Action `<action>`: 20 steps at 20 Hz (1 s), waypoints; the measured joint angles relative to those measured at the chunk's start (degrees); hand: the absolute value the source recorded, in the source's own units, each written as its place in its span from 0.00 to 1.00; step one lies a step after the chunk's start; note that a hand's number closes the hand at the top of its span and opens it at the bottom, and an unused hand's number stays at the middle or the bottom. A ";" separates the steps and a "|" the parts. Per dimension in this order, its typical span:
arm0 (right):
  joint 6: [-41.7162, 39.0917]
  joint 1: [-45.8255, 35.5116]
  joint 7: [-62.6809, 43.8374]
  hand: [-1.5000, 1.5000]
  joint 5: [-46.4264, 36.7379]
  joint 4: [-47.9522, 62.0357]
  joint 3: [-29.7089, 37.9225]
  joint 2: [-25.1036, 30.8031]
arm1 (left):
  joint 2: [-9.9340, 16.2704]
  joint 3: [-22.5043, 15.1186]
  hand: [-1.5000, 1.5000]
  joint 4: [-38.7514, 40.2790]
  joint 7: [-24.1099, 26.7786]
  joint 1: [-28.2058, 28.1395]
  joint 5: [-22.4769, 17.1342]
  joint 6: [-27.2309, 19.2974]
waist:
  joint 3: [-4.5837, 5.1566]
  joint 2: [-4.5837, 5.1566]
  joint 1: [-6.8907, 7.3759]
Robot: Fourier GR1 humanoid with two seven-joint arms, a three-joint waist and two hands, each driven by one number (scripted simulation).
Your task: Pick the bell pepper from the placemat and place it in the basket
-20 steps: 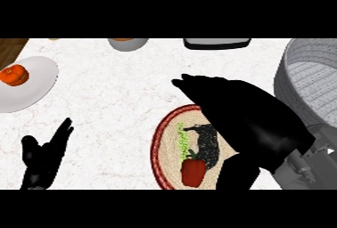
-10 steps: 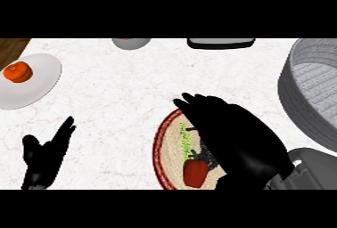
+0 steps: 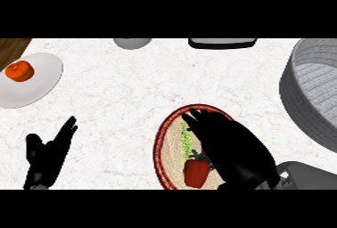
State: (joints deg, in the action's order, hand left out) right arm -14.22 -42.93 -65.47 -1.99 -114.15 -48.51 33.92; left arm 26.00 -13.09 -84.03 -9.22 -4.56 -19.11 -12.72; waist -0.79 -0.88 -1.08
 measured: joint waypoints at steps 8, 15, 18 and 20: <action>2.69 5.61 2.31 0.00 -7.67 1.84 -3.03 -1.04 | -0.94 0.22 0.50 0.20 1.14 -0.31 1.29 0.35 | -0.04 0.14 0.42; 4.19 8.58 2.99 0.00 -13.52 4.98 -4.88 -4.32 | -0.78 0.81 0.50 -0.85 -0.13 -0.61 1.09 1.57 | -0.08 0.19 0.87; 4.63 10.08 3.45 0.00 -15.94 6.20 -5.62 -5.89 | -1.32 0.73 0.50 -1.23 -0.26 -0.91 1.62 1.29 | -0.08 0.20 0.90; 4.68 10.85 3.83 0.00 -17.11 6.82 -5.82 -6.66 | -1.85 0.69 0.50 -0.81 -0.53 -0.51 1.92 1.16 | -0.08 0.22 0.84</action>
State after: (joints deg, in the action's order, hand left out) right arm -9.54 -32.07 -61.65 -19.10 -107.33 -54.32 27.26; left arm 24.15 -12.40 -84.83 -9.75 -5.08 -17.19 -11.56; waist -0.87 -0.65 -0.24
